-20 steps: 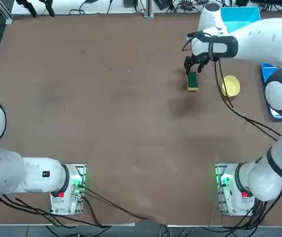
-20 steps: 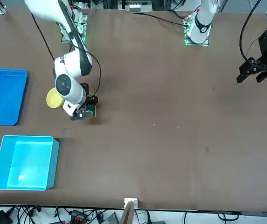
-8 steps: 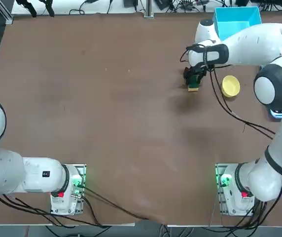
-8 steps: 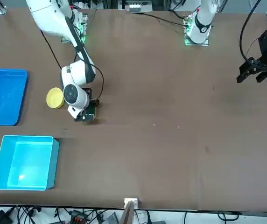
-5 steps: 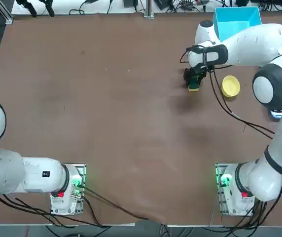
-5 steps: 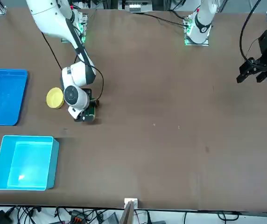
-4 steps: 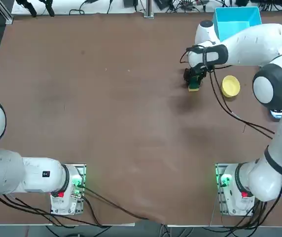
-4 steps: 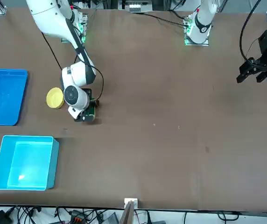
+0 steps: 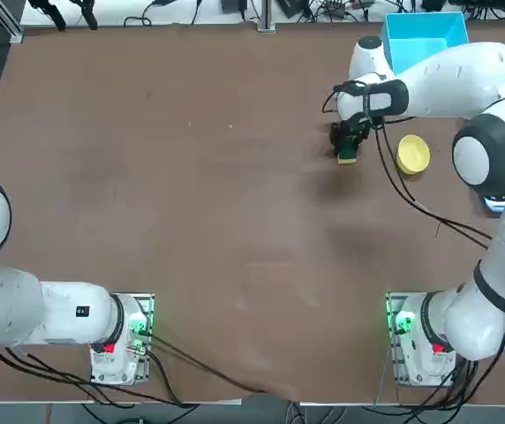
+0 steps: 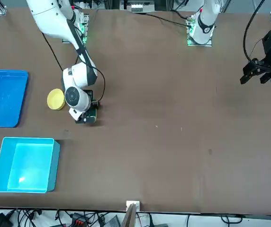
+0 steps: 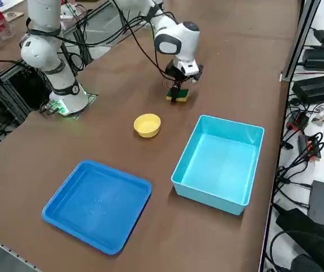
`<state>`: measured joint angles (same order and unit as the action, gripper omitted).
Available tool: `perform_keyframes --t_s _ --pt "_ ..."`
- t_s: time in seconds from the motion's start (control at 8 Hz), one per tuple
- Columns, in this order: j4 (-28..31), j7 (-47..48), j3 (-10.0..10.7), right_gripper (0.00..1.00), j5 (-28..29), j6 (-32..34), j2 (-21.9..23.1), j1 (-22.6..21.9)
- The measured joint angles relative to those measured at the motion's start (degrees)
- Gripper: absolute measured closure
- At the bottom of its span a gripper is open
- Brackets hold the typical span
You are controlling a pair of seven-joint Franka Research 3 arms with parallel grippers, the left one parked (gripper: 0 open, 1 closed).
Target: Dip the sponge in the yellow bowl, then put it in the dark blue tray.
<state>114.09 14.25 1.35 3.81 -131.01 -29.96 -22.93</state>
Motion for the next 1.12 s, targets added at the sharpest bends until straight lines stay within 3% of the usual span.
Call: perform_keyframes --t_s 0.5,0.88,1.12 --pt "-0.3 0.0 0.6 0.24 0.0 2.9 1.0 0.0" --pt "-0.9 -0.7 4.3 0.25 -0.3 12.8 5.2 0.3" --pt "-1.0 -5.9 8.7 0.25 -0.4 20.3 7.8 0.5"
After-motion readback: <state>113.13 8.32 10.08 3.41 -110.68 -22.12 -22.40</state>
